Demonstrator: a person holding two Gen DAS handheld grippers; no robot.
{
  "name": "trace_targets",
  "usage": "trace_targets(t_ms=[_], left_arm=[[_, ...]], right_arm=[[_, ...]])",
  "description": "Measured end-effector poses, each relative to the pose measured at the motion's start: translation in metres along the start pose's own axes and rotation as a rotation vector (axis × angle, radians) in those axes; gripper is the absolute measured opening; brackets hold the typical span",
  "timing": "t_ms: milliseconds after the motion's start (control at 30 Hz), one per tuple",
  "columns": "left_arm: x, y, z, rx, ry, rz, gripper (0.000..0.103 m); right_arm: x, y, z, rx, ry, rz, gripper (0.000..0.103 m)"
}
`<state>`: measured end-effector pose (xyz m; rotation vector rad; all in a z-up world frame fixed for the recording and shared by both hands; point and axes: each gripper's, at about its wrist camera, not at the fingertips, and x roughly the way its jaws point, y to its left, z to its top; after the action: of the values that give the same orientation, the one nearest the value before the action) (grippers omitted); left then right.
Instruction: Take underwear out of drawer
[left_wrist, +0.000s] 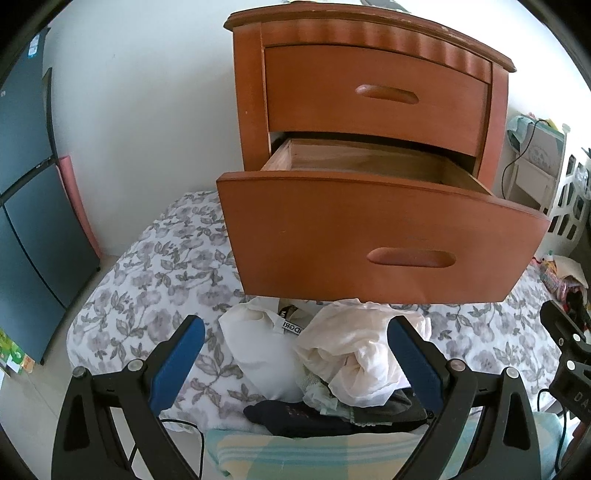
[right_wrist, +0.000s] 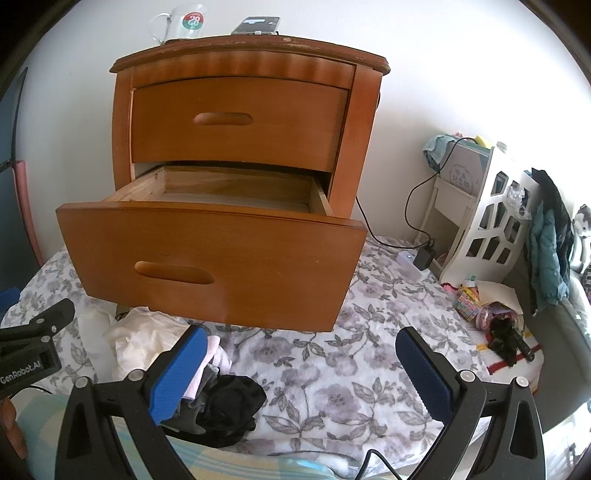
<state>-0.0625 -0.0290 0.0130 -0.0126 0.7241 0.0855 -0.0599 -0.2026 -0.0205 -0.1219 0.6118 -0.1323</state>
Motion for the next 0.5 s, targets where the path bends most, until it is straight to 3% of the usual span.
trace_targets(t_ms=[500], left_arm=[[-0.0014,-0.0016,-0.0002,0.009,0.001,-0.002,0.099]], right_arm=[[0.0002,0.0003,-0.0002,-0.002,0.001,-0.001,0.103]])
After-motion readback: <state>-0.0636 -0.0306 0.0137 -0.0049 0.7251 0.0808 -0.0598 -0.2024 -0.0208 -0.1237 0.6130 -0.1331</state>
